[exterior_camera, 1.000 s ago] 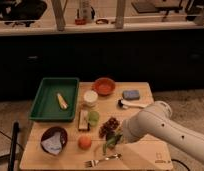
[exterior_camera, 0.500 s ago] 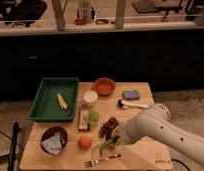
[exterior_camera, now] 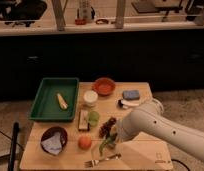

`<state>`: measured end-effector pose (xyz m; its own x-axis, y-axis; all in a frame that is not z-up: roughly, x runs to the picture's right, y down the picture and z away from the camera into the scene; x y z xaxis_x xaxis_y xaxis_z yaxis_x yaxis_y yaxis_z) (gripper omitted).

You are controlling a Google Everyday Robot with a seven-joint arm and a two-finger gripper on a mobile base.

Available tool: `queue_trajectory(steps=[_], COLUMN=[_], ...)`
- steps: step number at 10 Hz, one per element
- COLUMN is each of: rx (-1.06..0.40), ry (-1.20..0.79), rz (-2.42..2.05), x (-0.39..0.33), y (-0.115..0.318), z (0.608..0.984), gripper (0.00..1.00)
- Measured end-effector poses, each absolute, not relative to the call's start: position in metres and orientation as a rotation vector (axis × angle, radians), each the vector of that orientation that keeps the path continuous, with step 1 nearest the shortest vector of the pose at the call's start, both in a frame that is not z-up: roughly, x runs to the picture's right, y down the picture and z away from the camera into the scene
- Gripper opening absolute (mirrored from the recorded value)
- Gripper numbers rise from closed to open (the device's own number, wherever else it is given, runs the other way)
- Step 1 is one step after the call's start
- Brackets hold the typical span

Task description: Place pepper in metal cup

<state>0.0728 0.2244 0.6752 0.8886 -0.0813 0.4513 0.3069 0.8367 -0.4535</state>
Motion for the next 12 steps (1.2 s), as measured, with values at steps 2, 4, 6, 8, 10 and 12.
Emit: queue_trajectory(steps=[2, 4, 6, 8, 10, 12], rx=[-0.557, -0.578, -0.596, -0.607, -0.611, -0.61], ry=[-0.434, -0.432, -0.43, -0.422, -0.41, -0.402], rz=[-0.244, -0.267, -0.277, -0.273, -0.276, -0.278], x=[0.071, 0.071, 0.071, 0.071, 0.07, 0.071], y=[0.221, 0.221, 0.223, 0.225, 0.226, 0.225], z=[0.682, 0.688, 0.694, 0.697, 0.697, 0.697], gripper=[0.03, 0.03, 0.06, 0.23, 0.44, 0.63])
